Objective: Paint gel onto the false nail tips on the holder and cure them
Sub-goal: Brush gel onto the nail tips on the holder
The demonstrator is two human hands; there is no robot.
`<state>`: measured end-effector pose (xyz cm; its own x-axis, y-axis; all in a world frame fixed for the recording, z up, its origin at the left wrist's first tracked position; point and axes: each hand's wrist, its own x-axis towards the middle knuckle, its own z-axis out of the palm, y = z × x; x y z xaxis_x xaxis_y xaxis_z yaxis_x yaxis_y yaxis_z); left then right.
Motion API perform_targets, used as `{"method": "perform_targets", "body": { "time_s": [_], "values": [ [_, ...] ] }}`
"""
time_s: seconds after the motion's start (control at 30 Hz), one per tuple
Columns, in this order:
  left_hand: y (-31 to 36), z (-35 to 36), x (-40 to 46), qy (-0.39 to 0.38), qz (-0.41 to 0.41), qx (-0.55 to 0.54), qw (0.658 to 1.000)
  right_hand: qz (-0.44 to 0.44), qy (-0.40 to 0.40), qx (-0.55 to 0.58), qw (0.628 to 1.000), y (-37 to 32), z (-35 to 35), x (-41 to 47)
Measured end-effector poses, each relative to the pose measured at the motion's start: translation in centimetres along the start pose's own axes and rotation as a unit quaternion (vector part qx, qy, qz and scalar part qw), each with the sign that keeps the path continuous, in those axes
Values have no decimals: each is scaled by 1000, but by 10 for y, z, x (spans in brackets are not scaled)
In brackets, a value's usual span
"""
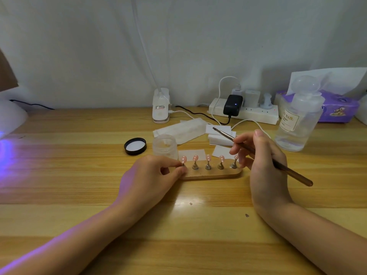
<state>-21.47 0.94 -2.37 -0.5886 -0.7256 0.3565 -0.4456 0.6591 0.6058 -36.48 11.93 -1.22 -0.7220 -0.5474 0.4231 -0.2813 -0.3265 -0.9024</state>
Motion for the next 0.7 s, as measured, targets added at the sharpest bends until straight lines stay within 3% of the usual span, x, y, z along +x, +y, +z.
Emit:
{"method": "perform_targets", "body": {
  "time_s": [0.3, 0.57, 0.7],
  "values": [
    [-1, 4, -4, 37, 19, -23, 999, -35, -75, -27, 996, -3, 2, -5],
    [2, -29, -2, 112, 211, -117, 964, -17, -104, -29, 994, -12, 7, -7],
    [-12, -44, 6, 178, 145, -193, 954, -32, -119, -11, 992, -16, 9, -5]
  ]
}}
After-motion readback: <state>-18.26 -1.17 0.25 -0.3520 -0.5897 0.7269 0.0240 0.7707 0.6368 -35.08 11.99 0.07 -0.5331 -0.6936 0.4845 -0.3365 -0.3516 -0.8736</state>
